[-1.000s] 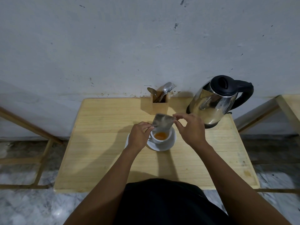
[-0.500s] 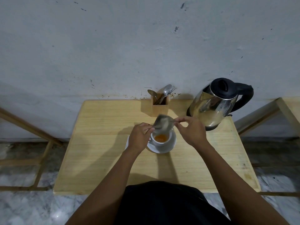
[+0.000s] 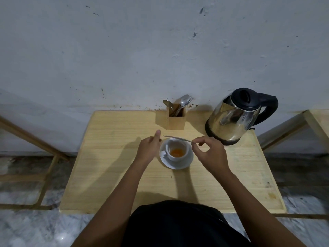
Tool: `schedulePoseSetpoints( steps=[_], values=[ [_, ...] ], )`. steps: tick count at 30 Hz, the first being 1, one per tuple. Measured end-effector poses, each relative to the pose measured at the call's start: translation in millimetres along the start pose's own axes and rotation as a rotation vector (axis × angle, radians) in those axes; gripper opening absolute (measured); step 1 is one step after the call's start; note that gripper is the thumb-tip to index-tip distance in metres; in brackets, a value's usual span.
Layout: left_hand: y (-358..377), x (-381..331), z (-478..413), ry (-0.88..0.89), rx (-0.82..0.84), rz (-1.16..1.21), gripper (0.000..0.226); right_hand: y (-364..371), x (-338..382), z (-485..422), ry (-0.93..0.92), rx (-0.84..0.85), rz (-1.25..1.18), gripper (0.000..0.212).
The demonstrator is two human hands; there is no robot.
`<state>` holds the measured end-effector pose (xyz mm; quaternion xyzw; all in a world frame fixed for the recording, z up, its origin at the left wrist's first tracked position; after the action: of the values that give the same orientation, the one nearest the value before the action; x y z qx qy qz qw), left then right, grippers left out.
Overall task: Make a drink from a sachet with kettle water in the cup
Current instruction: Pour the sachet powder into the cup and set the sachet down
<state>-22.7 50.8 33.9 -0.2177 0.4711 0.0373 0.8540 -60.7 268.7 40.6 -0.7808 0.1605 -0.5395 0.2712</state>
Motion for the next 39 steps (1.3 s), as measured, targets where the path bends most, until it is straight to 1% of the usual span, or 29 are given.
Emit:
schedulePoseSetpoints(
  steps=[1,2,3,4,5,6,8,9,11,13,15,17,18,22,25,26,27,28,30,31,32,34,37,39],
  values=[
    [-2.6,-3.2,1.4,-0.098,0.07,0.041,0.068,1.4,0.2,3.5,-0.088,-0.024,0.025,0.013],
    [-4.4,-4.8,2.5,-0.178,0.165,0.088,0.073,3.0,0.5,6.0,-0.164,-0.04,0.05,0.014],
    [-5.4,-5.9,4.2,-0.227,0.258,0.124,0.075,4.9,0.7,7.6,-0.226,-0.049,0.069,0.015],
    [-5.1,-6.0,4.5,-0.24,0.325,0.149,0.073,7.0,1.2,8.4,-0.28,-0.055,0.081,0.016],
    [-4.3,-6.7,5.9,-0.229,0.353,0.176,0.068,9.1,3.5,8.9,-0.325,-0.056,0.083,0.016],
    [-2.9,-7.6,7.5,-0.203,0.34,0.208,0.06,11.2,5.8,9.5,-0.357,-0.045,0.079,0.014],
    [-1.5,-7.1,9.8,-0.148,0.257,0.302,0.039,15.3,8.9,11.2,-0.368,0.014,0.08,0.012],
    [-2.4,-6.4,10.5,-0.13,0.226,0.351,0.031,17.9,8.3,11.9,-0.335,0.057,0.089,0.016],
    [-7.6,0.0,8.2,-0.101,0.169,0.394,0.022,24.0,2.5,12.4,-0.186,0.161,0.091,0.029],
    [-14.2,9.6,4.8,-0.06,0.067,0.316,0.021,32.0,-6.8,12.1,-0.002,0.259,0.073,0.047],
    [-21.4,21.0,2.8,-0.032,-0.052,0.245,0.017,41.2,-15.3,10.2,0.129,0.344,0.087,0.066],
    [-28.3,33.7,0.8,-0.046,-0.142,0.221,0.012,51.1,-19.6,8.3,0.18,0.427,0.119,0.078],
    [-31.2,40.2,-1.2,-0.058,-0.172,0.209,0.013,54.8,-20.8,7.6,0.193,0.454,0.136,0.082],
    [-36.2,67.2,-14.3,-0.099,-0.227,0.168,0.019,62.6,-21.4,2.7,0.216,0.505,0.156,0.09],
    [-33.7,83.5,-25.5,-0.106,-0.229,0.072,0.028,62.0,-20.6,-2.6,0.227,0.529,0.142,0.092],
    [-31.6,85.7,-27.3,-0.096,-0.238,0.029,0.027,61.3,-20.5,-3.9,0.229,0.538,0.145,0.093],
    [-29.8,87.2,-28.5,-0.093,-0.265,-0.041,0.023,61.0,-20.4,-5.4,0.23,0.543,0.151,0.092],
    [-27.9,89.0,-29.8,-0.079,-0.322,-0.138,0.025,60.7,-20.7,-6.8,0.231,0.546,0.158,0.091],
    [-24.9,92.0,-28.6,0.012,-0.467,-0.362,0.052,60.6,-21.6,-8.5,0.231,0.551,0.159,0.091],
    [-23.5,92.7,-26.4,0.085,-0.493,-0.448,0.058,60.8,-21.8,-9.4,0.231,0.557,0.156,0.092],
    [-21.1,96.7,-26.9,0.161,-0.476,-0.522,0.059,61.0,-22.2,-10.0,0.232,0.562,0.153,0.093],
    [-16.8,104.2,-27.6,0.255,-0.359,-0.654,0.054,61.7,-22.3,-11.3,0.237,0.564,0.149,0.092],
    [-10.3,118.5,-32.8,0.297,-0.168,-0.805,0.048,62.1,-22.7,-11.8,0.233,0.563,0.139,0.085],
    [-7.7,126.1,-35.5,0.291,-0.121,-0.872,0.048,62.1,-23.0,-11.3,0.227,0.565,0.142,0.084]
  ],
)
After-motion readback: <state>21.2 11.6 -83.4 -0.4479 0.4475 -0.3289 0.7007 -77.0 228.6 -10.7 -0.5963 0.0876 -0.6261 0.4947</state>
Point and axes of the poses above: each hand's wrist, its own z-axis away from the middle knuckle, its own y-axis out of the palm, x = y × z, the point moved 1 cm from there along -z, towards the middle knuckle, and after that the axes turned 1 degree about -y, right-handed, at the moved point
